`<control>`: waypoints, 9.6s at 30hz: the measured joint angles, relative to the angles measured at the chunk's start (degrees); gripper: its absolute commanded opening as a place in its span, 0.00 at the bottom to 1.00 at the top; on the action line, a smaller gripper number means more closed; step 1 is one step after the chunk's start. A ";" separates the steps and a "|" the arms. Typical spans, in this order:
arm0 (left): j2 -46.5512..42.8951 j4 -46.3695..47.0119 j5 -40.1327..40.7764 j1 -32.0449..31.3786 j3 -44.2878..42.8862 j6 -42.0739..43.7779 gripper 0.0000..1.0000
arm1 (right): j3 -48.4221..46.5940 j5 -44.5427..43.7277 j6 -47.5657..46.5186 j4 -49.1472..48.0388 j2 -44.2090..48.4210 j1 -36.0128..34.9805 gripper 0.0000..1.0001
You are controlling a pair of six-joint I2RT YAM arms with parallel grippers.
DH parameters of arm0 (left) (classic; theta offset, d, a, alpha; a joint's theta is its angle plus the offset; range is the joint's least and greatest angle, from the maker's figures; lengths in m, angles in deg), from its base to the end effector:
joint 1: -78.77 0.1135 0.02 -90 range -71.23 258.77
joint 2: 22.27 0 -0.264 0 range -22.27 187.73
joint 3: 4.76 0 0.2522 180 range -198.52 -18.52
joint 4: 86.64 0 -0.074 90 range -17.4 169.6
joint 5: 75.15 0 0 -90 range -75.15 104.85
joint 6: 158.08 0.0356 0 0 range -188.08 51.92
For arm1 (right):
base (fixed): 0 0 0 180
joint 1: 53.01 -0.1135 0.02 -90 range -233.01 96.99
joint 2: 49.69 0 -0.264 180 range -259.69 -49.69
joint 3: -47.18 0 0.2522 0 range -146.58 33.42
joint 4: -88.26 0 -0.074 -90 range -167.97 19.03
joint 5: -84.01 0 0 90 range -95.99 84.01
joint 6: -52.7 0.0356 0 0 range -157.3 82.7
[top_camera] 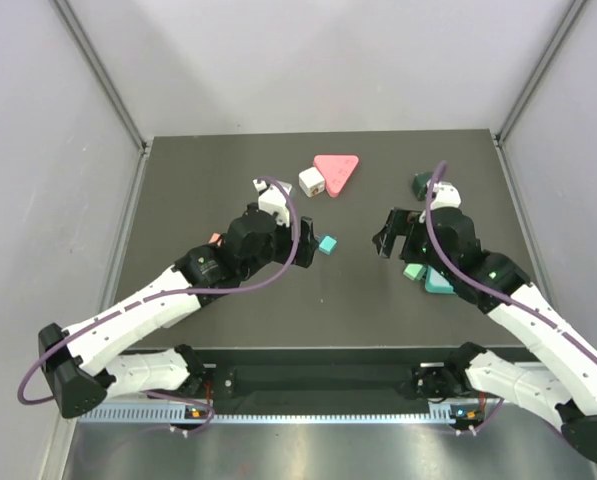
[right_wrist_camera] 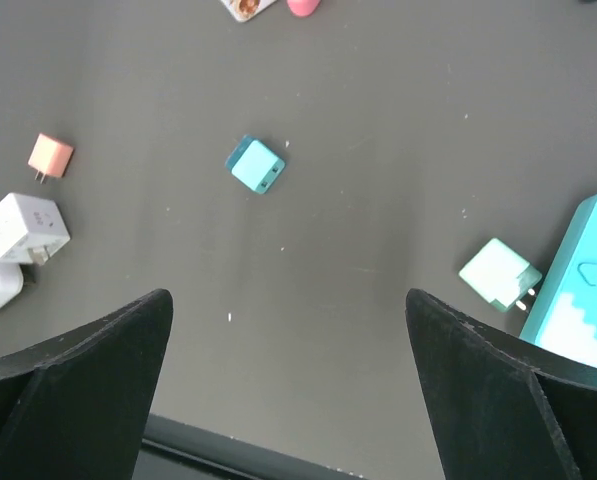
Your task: Insert the plug
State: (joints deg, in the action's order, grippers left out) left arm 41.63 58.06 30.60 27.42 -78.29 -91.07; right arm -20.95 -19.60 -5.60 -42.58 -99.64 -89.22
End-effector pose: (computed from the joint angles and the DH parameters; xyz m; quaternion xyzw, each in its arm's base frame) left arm 0.1637 -0.1893 0.3459 0.1347 0.8309 -0.2262 0.4903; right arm 0.1525 0.1013 0.3384 0.0243 0.8658 0.1877 0.4633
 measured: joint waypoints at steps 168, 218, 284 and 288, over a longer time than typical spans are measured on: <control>24.79 85.99 -69.05 23.32 11.93 -85.11 0.71 | 15.26 46.51 -31.50 -70.99 -8.83 4.07 0.00; 99.58 36.96 -33.62 30.05 -75.97 -31.71 0.44 | 11.56 17.29 -20.63 -44.24 -23.45 17.64 0.00; 54.69 6.82 -45.38 31.01 -37.20 -15.15 0.67 | -22.51 21.66 -63.25 -2.78 -38.18 21.64 0.00; 46.49 3.15 -42.99 25.44 -24.55 -11.78 0.68 | -29.68 28.57 -76.17 3.08 -44.26 22.32 0.00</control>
State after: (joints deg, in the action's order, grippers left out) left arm 88.12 61.21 -12.39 52.86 -102.84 -102.85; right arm -50.63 8.97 -81.77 -39.50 -143.90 -66.90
